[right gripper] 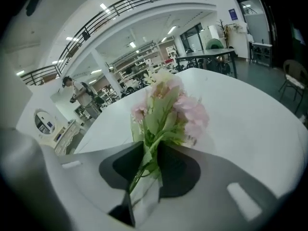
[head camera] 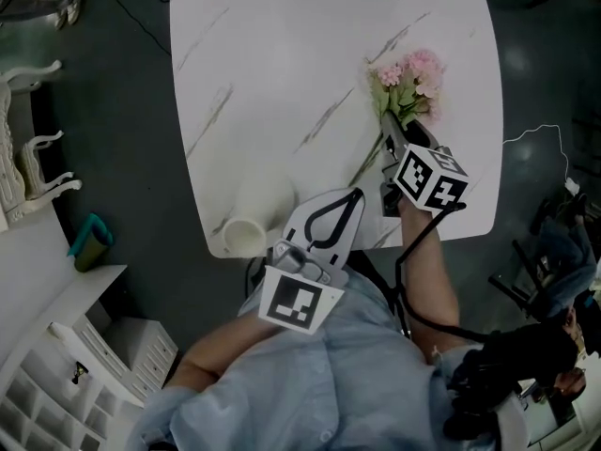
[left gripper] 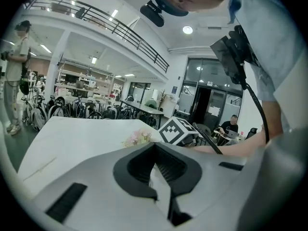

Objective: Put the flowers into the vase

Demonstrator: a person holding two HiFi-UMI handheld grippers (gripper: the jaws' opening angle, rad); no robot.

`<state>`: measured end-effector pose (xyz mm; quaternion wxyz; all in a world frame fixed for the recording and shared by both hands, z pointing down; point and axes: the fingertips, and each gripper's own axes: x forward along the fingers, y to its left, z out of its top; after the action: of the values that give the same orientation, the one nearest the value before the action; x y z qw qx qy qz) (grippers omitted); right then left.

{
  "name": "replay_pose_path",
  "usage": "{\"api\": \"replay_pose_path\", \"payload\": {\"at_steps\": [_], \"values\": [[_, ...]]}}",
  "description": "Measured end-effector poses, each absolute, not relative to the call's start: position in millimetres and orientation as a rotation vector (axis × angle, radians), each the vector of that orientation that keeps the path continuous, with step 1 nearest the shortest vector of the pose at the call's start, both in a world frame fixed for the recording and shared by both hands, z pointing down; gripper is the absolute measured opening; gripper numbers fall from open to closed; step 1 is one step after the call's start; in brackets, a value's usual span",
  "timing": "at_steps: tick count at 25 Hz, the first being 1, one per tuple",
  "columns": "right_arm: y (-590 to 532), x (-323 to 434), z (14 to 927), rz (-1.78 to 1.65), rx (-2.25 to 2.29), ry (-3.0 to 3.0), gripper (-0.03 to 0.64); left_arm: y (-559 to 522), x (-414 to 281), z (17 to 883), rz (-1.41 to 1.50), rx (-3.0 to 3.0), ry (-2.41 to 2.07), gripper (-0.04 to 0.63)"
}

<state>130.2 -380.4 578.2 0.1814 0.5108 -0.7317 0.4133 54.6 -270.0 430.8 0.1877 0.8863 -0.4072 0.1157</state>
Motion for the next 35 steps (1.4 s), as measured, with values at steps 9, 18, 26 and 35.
{"api": "replay_pose_path", "payload": {"at_steps": [9, 18, 26, 35], "values": [[-375, 119, 541, 1.178, 1.452, -2.215, 0.035, -257, 40, 412, 0.26, 2.468, -1.254, 0.005], [-351, 125, 453, 1.126, 1.453, -2.48, 0.032, -210, 51, 379, 0.166, 2.453, -1.391, 0.006], [-307, 111, 398, 1.071, 1.343, -2.63, 0.031, -151, 37, 363, 0.096, 2.354, -1.536, 0.005], [-294, 60, 356, 0.993, 1.215, -2.77, 0.031, -125, 3, 351, 0.055, 2.315, -1.671, 0.005]]}}
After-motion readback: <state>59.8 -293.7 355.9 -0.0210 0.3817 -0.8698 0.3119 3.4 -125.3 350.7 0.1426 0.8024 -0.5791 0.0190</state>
